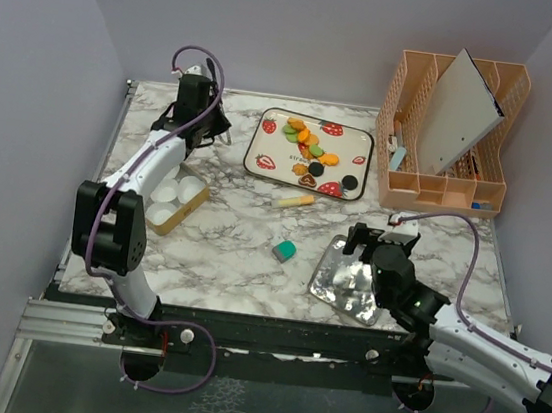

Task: Pack the cookies

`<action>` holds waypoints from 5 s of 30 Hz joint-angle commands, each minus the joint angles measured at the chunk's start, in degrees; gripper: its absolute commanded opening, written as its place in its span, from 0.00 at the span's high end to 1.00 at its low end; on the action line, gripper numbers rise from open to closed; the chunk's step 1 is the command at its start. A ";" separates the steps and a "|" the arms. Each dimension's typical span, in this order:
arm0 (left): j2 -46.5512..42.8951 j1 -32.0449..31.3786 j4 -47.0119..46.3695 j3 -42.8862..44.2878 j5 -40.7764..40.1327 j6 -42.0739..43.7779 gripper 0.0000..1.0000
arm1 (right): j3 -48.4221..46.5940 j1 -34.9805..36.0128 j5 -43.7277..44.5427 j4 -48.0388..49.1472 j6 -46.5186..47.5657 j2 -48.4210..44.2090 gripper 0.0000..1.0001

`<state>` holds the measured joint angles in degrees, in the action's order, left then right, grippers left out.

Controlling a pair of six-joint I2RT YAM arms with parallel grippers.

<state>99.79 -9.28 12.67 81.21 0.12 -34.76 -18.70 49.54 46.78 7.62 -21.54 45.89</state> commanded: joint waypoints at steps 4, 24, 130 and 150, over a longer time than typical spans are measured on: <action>-11.08 -7.42 -1.28 -8.24 6.26 6.23 1.00 | 0.32 0.11 -9.80 4.51 2.27 -3.26 0.00; -33.46 -20.94 -6.96 -31.68 15.15 5.77 1.00 | -10.30 0.09 -26.65 0.68 -10.98 -4.19 0.00; -22.35 -45.21 -37.07 -40.22 1.29 4.22 0.12 | -1.72 0.11 -10.92 13.67 -58.91 7.52 1.00; -21.74 -45.21 -40.18 -40.41 4.89 2.16 0.42 | -0.51 0.05 -12.99 12.77 -60.49 4.90 1.00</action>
<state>78.00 -54.13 -25.12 39.72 3.09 -32.16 -19.86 49.54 34.81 20.43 -80.27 50.98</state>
